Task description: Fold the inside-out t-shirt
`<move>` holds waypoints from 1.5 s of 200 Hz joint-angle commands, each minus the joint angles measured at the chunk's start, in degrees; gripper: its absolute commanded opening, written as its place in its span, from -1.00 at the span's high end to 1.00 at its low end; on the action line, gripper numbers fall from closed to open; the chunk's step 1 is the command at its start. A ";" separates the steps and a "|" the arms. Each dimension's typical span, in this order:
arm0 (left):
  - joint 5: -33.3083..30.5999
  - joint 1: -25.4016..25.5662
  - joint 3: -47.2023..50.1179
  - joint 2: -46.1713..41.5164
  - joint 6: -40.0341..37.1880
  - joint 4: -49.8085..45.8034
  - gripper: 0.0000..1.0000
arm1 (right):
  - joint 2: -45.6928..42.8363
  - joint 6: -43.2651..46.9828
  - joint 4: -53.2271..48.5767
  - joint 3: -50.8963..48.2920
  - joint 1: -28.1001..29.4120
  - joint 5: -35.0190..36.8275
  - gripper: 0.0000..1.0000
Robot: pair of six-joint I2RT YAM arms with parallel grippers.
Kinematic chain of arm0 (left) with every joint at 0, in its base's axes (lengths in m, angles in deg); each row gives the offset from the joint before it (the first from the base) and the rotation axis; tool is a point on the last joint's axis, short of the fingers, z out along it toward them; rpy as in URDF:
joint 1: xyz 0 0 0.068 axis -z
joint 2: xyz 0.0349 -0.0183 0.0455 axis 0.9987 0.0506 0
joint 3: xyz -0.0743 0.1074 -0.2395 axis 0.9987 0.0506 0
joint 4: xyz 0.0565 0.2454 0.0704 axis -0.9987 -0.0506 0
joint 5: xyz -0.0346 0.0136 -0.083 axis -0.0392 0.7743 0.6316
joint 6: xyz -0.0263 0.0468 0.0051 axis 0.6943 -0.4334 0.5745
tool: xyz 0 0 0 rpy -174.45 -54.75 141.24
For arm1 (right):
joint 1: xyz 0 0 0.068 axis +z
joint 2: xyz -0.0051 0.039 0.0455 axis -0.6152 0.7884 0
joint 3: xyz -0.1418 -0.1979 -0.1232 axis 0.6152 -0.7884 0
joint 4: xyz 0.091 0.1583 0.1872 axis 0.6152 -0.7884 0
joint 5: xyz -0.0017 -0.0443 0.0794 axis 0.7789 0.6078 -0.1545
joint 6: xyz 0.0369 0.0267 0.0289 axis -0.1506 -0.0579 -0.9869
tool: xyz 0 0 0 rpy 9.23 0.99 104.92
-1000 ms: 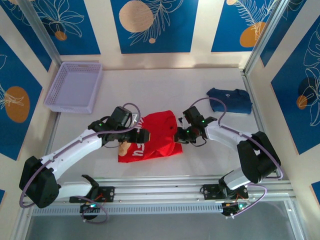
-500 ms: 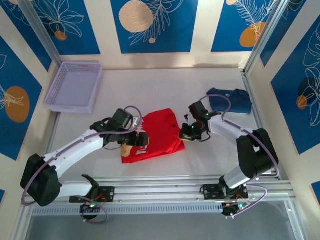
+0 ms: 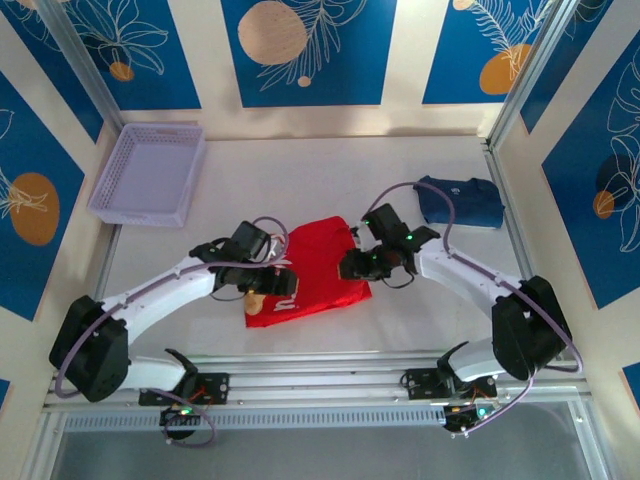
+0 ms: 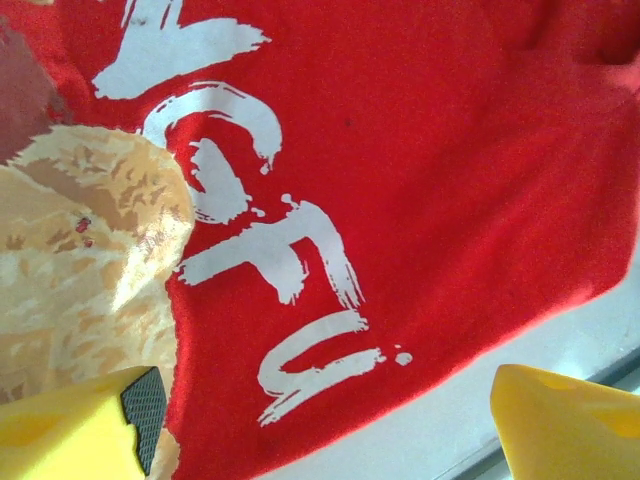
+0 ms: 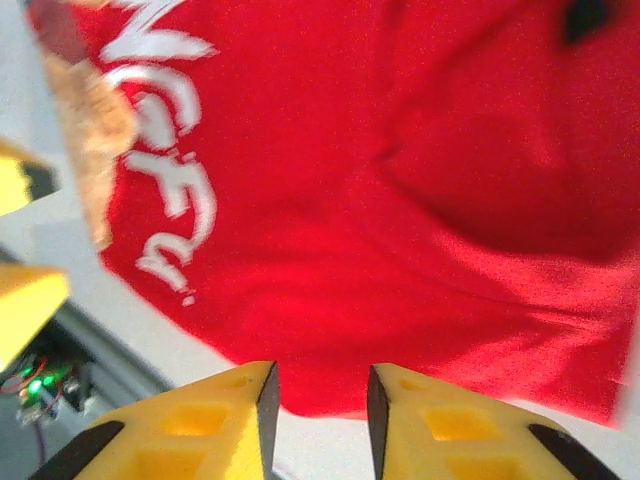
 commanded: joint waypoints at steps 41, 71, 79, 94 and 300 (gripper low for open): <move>-1.63 -0.05 6.48 3.04 -0.13 6.09 -0.68 | 11.13 -2.47 2.81 -2.35 2.05 -0.97 0.50; -1.28 -0.01 8.74 5.15 0.31 8.24 -0.68 | 11.79 -0.67 -0.64 -4.13 -0.42 2.02 0.51; -1.18 -0.01 8.74 5.96 0.33 7.89 -0.68 | 11.66 0.06 -1.74 -4.13 -0.95 2.89 0.50; -0.79 -0.01 7.57 6.70 0.21 5.95 -0.68 | 10.64 1.47 -3.60 -3.59 -1.90 4.20 0.48; -4.28 -21.00 -9.97 25.65 -0.28 11.74 -0.67 | 14.43 -9.83 14.01 -5.80 -5.94 0.50 0.31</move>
